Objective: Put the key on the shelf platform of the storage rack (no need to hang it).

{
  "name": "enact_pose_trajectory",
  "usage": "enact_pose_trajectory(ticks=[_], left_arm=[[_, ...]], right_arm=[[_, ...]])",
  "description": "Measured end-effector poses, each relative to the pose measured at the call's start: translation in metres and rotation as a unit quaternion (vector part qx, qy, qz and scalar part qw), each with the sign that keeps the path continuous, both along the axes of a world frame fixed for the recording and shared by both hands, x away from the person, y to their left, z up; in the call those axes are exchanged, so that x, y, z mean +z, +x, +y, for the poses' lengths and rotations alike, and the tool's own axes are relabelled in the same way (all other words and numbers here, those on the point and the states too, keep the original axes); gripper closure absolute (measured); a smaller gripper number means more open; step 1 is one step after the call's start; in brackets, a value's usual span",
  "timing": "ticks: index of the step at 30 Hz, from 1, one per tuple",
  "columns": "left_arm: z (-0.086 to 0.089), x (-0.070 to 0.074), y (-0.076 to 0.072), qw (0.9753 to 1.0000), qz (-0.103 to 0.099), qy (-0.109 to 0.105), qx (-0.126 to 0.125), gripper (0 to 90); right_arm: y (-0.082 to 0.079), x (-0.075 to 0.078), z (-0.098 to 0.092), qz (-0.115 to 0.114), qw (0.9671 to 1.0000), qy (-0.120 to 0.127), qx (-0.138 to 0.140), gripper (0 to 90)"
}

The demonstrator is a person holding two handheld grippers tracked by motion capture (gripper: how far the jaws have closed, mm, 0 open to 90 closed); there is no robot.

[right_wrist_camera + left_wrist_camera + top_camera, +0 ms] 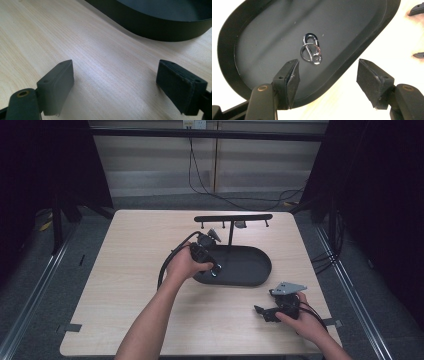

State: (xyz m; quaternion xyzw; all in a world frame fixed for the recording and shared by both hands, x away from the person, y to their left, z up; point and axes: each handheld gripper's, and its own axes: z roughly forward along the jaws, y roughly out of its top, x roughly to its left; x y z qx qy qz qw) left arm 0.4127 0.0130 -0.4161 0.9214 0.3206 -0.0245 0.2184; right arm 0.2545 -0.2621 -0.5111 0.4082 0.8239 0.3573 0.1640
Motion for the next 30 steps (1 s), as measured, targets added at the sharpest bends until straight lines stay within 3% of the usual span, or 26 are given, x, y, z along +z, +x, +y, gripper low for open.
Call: enact_pose_trajectory(ticks=[15,19,30], left_arm=[[0.017,-0.002,-0.01,0.9999,-0.004,-0.012,0.009,34.0],[0.022,-0.003,-0.012,1.0,-0.008,-0.006,0.0,33.5],[0.036,-0.005,-0.016,0.9997,-0.01,-0.021,0.009,33.1]], right_arm=[[0.0,0.0,0.0,0.002,1.0,0.0,-0.001,14.2],[0.0,0.0,0.0,0.002,1.0,0.0,0.0,14.2],[0.0,0.0,0.0,0.001,1.0,-0.001,0.0,14.2]])
